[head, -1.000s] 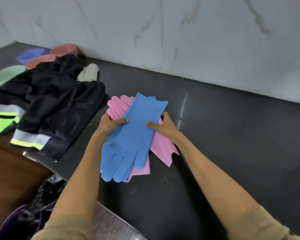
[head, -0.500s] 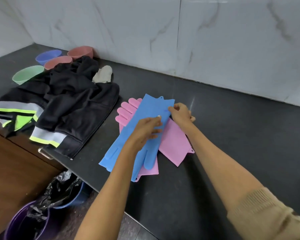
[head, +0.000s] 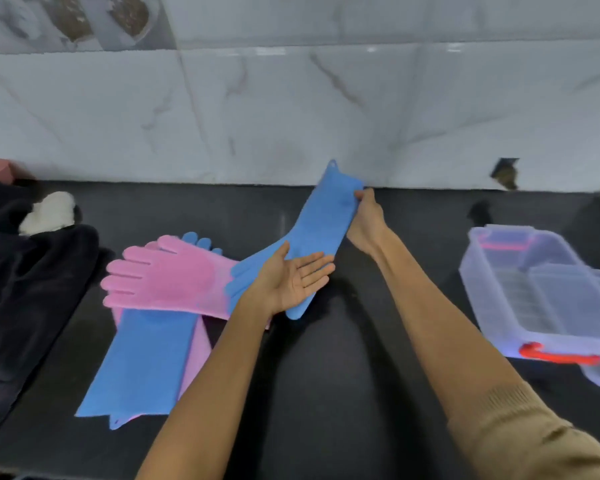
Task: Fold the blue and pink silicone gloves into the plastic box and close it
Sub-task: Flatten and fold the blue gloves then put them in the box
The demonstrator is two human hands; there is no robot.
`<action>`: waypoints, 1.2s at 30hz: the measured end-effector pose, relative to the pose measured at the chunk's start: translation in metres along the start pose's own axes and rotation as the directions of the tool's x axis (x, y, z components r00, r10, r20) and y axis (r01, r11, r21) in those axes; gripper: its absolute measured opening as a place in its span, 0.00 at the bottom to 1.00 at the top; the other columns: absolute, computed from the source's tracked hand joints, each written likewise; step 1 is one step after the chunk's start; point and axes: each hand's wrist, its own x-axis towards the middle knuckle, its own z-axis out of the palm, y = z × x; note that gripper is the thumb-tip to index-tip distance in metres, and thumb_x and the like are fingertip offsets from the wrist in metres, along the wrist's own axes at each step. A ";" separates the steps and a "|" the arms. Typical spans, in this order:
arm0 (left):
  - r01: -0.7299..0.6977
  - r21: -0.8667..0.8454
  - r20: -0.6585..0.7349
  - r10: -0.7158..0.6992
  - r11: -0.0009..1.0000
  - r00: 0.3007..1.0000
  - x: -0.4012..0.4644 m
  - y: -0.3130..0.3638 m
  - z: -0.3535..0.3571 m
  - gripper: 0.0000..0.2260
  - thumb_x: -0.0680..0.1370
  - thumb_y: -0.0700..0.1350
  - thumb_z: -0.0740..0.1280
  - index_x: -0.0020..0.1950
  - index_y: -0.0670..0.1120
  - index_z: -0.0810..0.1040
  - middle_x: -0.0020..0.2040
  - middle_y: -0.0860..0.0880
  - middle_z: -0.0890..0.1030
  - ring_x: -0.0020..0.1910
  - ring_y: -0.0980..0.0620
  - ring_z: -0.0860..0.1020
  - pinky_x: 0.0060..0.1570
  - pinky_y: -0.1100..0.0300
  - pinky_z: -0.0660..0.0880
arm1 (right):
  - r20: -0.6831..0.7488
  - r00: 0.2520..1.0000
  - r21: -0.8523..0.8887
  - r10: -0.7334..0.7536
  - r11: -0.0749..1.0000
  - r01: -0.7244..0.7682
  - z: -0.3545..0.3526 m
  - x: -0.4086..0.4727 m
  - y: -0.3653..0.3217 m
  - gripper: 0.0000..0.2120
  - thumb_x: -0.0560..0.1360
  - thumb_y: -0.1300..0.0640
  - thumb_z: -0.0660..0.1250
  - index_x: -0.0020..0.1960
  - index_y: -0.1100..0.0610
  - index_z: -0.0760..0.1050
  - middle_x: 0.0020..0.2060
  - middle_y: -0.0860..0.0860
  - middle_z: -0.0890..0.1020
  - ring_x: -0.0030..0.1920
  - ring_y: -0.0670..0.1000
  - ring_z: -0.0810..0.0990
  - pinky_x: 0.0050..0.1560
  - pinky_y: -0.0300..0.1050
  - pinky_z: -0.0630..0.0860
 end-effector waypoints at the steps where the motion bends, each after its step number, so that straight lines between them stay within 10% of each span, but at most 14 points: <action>1: 0.039 -0.084 0.044 -0.035 0.996 0.998 0.006 -0.004 0.008 0.32 0.80 0.63 0.49 0.63 0.36 0.73 0.62 0.40 0.78 0.57 0.43 0.78 0.54 0.51 0.74 | 0.031 0.999 -0.025 -0.012 1.000 0.013 -0.006 -0.005 -0.016 0.14 0.81 0.56 0.51 0.53 0.62 0.72 0.45 0.57 0.79 0.44 0.53 0.78 0.48 0.46 0.74; 9: 0.177 -0.338 0.297 -0.074 0.925 0.952 0.033 -0.017 0.088 0.46 0.73 0.73 0.47 0.71 0.34 0.66 0.67 0.27 0.69 0.69 0.29 0.66 0.70 0.37 0.61 | 0.302 0.952 -0.208 0.051 0.978 0.014 -0.036 -0.062 -0.072 0.14 0.76 0.56 0.50 0.47 0.61 0.73 0.41 0.57 0.77 0.44 0.53 0.77 0.49 0.45 0.73; 13: -0.150 -0.121 0.032 0.155 0.981 0.987 0.043 -0.022 0.106 0.24 0.82 0.59 0.50 0.60 0.41 0.75 0.46 0.39 0.78 0.44 0.45 0.84 0.45 0.54 0.80 | 0.349 0.934 -0.273 0.078 0.962 0.022 -0.074 -0.083 -0.051 0.15 0.75 0.62 0.50 0.38 0.59 0.73 0.36 0.50 0.80 0.39 0.48 0.79 0.48 0.44 0.71; 16: -0.196 0.004 -0.068 0.195 0.981 0.978 0.049 -0.028 0.090 0.37 0.77 0.70 0.43 0.39 0.45 0.81 0.30 0.44 0.82 0.26 0.48 0.82 0.26 0.64 0.77 | 0.416 0.901 -0.271 0.125 0.963 -0.008 -0.101 -0.094 -0.028 0.05 0.63 0.60 0.58 0.35 0.59 0.73 0.36 0.55 0.80 0.46 0.58 0.78 0.60 0.50 0.69; 23: -0.260 -0.089 -0.012 0.260 0.961 0.965 0.058 -0.046 0.046 0.26 0.74 0.68 0.57 0.39 0.47 0.79 0.40 0.47 0.79 0.37 0.49 0.79 0.40 0.58 0.74 | 0.545 0.773 -0.556 0.325 0.830 0.044 -0.122 -0.112 0.022 0.10 0.62 0.62 0.52 0.27 0.53 0.69 0.31 0.57 0.84 0.47 0.59 0.83 0.70 0.52 0.64; 29: -0.217 0.025 0.089 0.214 0.976 0.973 0.046 -0.045 0.010 0.22 0.72 0.62 0.62 0.43 0.45 0.83 0.40 0.46 0.84 0.37 0.48 0.82 0.40 0.56 0.77 | 0.458 0.743 -0.754 0.489 0.655 0.034 -0.119 -0.131 0.046 0.08 0.61 0.63 0.52 0.31 0.62 0.69 0.35 0.80 0.70 0.45 0.53 0.83 0.72 0.62 0.59; 36: -0.168 0.261 0.025 0.167 0.951 0.986 0.041 -0.025 -0.005 0.12 0.70 0.49 0.68 0.46 0.44 0.85 0.42 0.44 0.85 0.38 0.48 0.83 0.37 0.56 0.80 | 0.427 0.721 -0.821 0.545 0.567 0.058 -0.110 -0.139 0.050 0.09 0.60 0.64 0.54 0.26 0.54 0.56 0.31 0.59 0.61 0.47 0.50 0.84 0.66 0.49 0.64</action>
